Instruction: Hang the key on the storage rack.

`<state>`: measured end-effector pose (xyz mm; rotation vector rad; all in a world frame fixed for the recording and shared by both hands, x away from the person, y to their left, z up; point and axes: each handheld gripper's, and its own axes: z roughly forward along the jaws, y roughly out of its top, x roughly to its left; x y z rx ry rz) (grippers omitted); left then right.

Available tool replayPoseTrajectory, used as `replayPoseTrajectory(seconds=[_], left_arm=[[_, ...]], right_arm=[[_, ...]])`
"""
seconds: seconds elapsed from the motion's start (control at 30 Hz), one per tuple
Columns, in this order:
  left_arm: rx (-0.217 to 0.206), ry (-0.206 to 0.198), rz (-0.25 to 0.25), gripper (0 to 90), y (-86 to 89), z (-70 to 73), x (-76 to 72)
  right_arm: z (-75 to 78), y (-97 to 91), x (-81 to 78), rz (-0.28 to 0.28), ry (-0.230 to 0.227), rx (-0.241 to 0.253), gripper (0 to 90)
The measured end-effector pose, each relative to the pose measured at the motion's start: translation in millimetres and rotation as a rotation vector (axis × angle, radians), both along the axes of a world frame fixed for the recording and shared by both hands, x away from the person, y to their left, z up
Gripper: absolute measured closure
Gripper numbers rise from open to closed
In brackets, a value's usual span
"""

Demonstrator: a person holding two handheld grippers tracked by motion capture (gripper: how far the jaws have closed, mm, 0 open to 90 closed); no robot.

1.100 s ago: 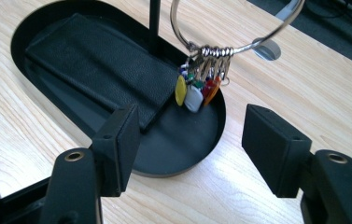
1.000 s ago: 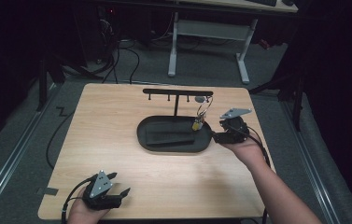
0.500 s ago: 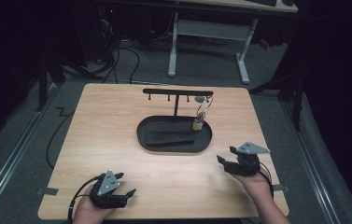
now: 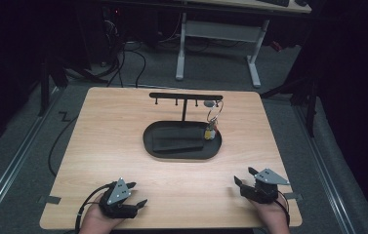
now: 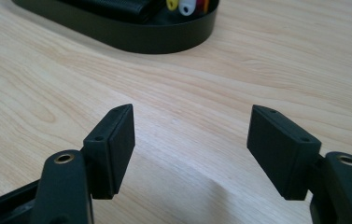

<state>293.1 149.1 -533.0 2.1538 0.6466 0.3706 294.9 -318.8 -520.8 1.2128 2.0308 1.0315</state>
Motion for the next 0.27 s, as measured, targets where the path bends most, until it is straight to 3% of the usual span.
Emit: replayPoseTrajectory(seconds=[0.27], left_arm=[[-0.013,-0.008,0.012,28.6,6.2,2.1,0.7]], right_arm=[[-1.0,2.8,-1.4,0.013,0.008,-0.004,32.5]])
